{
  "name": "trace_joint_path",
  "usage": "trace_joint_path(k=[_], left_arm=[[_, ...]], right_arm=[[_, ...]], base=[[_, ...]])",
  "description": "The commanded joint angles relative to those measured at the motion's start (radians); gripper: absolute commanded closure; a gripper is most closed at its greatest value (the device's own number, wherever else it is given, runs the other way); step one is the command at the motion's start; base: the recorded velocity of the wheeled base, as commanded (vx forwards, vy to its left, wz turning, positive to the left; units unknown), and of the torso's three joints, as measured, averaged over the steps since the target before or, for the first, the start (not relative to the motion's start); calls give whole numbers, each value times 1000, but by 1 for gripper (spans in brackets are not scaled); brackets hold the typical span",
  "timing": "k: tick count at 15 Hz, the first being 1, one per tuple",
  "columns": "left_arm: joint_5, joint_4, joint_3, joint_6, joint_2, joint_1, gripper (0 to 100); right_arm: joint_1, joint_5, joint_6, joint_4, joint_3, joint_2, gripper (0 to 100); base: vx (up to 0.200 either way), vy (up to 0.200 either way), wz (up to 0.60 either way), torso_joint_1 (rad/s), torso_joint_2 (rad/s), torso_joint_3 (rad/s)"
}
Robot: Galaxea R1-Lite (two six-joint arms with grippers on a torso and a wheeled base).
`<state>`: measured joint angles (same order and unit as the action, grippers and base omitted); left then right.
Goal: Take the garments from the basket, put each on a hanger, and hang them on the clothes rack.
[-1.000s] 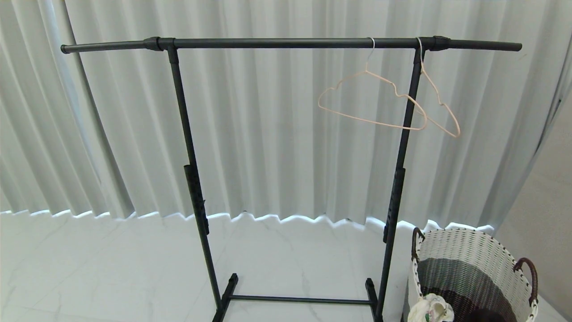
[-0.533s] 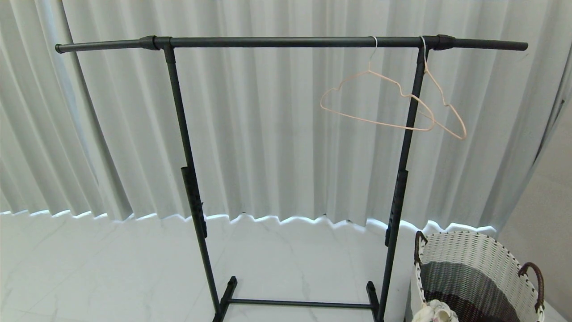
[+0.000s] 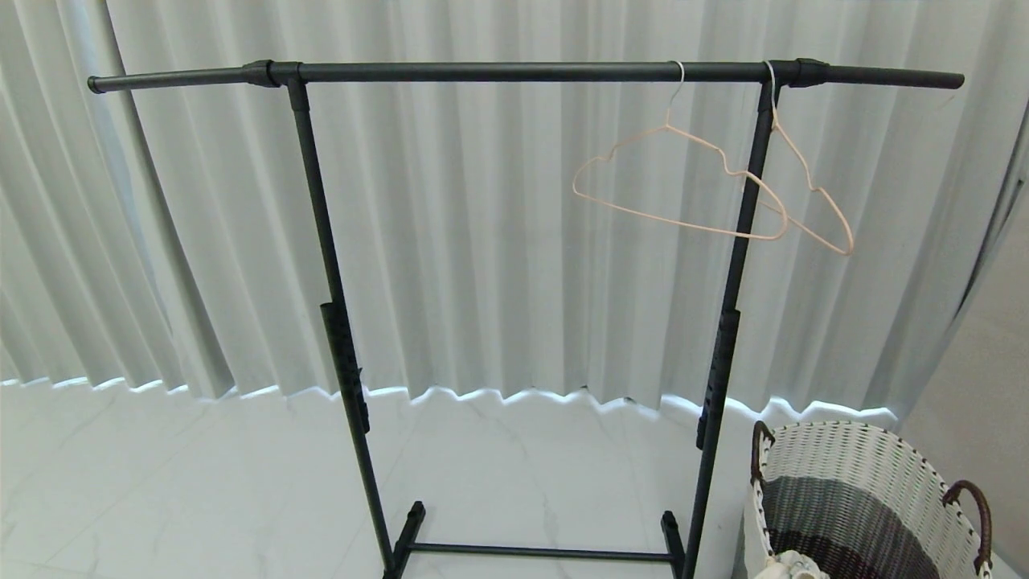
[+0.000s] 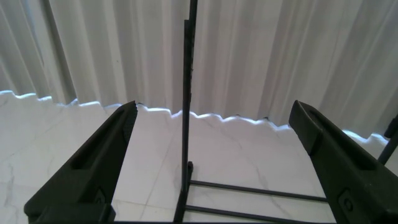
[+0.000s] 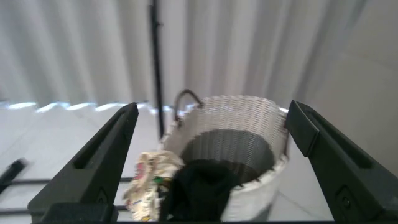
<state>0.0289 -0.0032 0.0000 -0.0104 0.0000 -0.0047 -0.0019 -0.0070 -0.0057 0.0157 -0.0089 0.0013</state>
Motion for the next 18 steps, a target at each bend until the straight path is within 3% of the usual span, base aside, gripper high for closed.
trace_joint_path(k=[1,2,3,5,6,8,9,12,18], left_arm=[[0,0,0,0,0,0,0],[0,0,0,0,0,0,0],[0,0,0,0,0,0,0],[0,0,0,0,0,0,0],[0,0,0,0,0,0,0],[0,0,0,0,0,0,0],[0,0,0,0,0,0,0],[0,0,0,0,0,0,0],[0,0,0,0,0,0,0]], right_arm=[[20,107,-13,-37,-160,88,0],[34,105,-31,-59,-194,141,0],[86,104,-131,-102,-249,307,0],[79,91,-217,-111,-258,525,0],[65,52,-341,-102,-256,755,0],[62,-57,-493,-74,-252,1014,0],[60,-74,-539,-42,-244,1099,0],[62,-74,-643,64,-221,1300,0],[60,-82,-704,211,-183,1556,0]], base=[[0,0,0,0,0,0],[0,0,0,0,0,0],[0,0,0,0,0,0],[0,0,0,0,0,0],[0,0,0,0,0,0],[0,0,0,0,0,0],[0,0,0,0,0,0],[0,0,0,0,0,0],[0,0,0,0,0,0]])
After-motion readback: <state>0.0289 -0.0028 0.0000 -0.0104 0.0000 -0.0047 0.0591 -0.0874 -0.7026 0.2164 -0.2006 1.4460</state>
